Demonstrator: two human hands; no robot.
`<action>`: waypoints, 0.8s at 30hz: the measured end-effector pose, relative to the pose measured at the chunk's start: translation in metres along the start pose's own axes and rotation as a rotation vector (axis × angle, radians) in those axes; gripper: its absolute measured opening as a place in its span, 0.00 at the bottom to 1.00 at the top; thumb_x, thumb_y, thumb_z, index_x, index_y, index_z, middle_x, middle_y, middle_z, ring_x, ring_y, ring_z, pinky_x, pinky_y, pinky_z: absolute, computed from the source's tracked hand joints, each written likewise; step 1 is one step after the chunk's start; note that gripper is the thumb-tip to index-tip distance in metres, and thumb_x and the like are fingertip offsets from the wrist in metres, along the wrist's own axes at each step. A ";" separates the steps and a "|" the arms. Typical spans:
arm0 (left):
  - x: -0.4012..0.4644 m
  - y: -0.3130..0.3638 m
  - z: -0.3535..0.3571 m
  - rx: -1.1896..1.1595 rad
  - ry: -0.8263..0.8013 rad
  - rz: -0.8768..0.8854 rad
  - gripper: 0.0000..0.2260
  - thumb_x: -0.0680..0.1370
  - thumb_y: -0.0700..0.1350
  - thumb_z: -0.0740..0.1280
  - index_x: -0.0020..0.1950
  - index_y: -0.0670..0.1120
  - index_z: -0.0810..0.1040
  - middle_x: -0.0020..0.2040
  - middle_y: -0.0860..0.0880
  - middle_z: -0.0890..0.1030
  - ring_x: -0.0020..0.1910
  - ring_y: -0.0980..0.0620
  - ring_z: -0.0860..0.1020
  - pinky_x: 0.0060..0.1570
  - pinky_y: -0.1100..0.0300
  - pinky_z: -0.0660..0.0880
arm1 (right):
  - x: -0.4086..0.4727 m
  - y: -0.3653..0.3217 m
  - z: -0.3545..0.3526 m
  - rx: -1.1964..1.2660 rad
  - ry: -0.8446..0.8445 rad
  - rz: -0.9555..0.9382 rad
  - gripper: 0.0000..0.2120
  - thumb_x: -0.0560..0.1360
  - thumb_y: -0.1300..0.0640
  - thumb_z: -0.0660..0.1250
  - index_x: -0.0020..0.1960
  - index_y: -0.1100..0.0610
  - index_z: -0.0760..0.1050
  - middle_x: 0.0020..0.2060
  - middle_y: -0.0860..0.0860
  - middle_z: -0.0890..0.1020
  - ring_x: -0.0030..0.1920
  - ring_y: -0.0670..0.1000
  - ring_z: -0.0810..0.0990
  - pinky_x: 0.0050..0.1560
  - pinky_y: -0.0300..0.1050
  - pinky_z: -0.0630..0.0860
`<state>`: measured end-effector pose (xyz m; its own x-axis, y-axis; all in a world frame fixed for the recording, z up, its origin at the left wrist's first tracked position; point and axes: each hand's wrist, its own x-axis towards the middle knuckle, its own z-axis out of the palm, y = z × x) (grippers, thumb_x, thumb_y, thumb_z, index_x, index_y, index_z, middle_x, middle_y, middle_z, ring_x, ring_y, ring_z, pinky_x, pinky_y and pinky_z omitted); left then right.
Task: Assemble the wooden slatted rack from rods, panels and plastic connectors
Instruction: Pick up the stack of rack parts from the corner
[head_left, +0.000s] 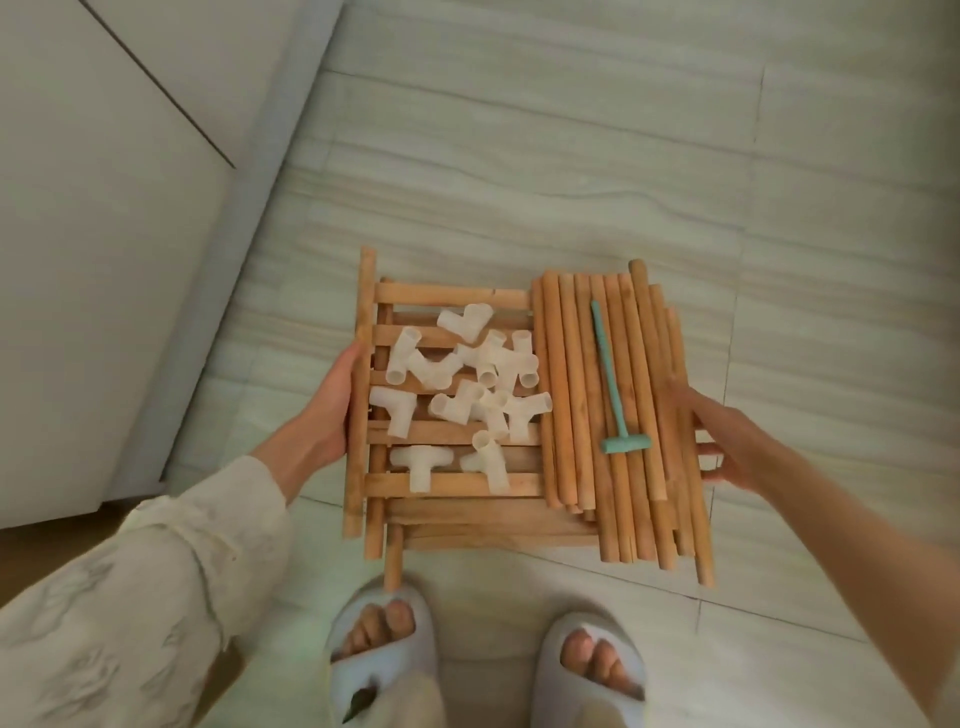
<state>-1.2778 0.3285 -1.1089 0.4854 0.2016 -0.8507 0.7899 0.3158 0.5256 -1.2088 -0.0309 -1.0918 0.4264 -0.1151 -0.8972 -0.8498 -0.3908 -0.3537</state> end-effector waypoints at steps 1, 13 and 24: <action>0.007 -0.002 0.001 0.011 -0.017 0.000 0.25 0.79 0.63 0.52 0.57 0.48 0.81 0.48 0.46 0.84 0.50 0.44 0.81 0.50 0.49 0.78 | 0.007 0.003 0.001 0.009 0.008 0.002 0.38 0.71 0.32 0.60 0.71 0.57 0.65 0.67 0.56 0.70 0.65 0.60 0.70 0.64 0.64 0.68; 0.020 0.002 0.016 0.293 -0.095 0.085 0.27 0.80 0.65 0.43 0.61 0.53 0.74 0.53 0.51 0.81 0.53 0.52 0.78 0.51 0.54 0.74 | 0.027 0.029 0.010 0.037 0.092 -0.001 0.32 0.75 0.37 0.59 0.69 0.59 0.66 0.64 0.58 0.72 0.55 0.56 0.71 0.59 0.57 0.70; 0.019 -0.052 0.004 0.372 0.111 0.237 0.27 0.75 0.67 0.46 0.66 0.56 0.69 0.60 0.52 0.77 0.59 0.51 0.76 0.61 0.48 0.72 | 0.020 0.057 0.028 -0.075 0.212 -0.139 0.39 0.74 0.34 0.59 0.73 0.61 0.60 0.68 0.58 0.69 0.66 0.60 0.69 0.64 0.57 0.68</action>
<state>-1.3082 0.3126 -1.1528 0.6422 0.3325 -0.6907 0.7525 -0.1018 0.6507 -1.2571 -0.0296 -1.1373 0.5994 -0.2416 -0.7631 -0.7568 -0.4816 -0.4420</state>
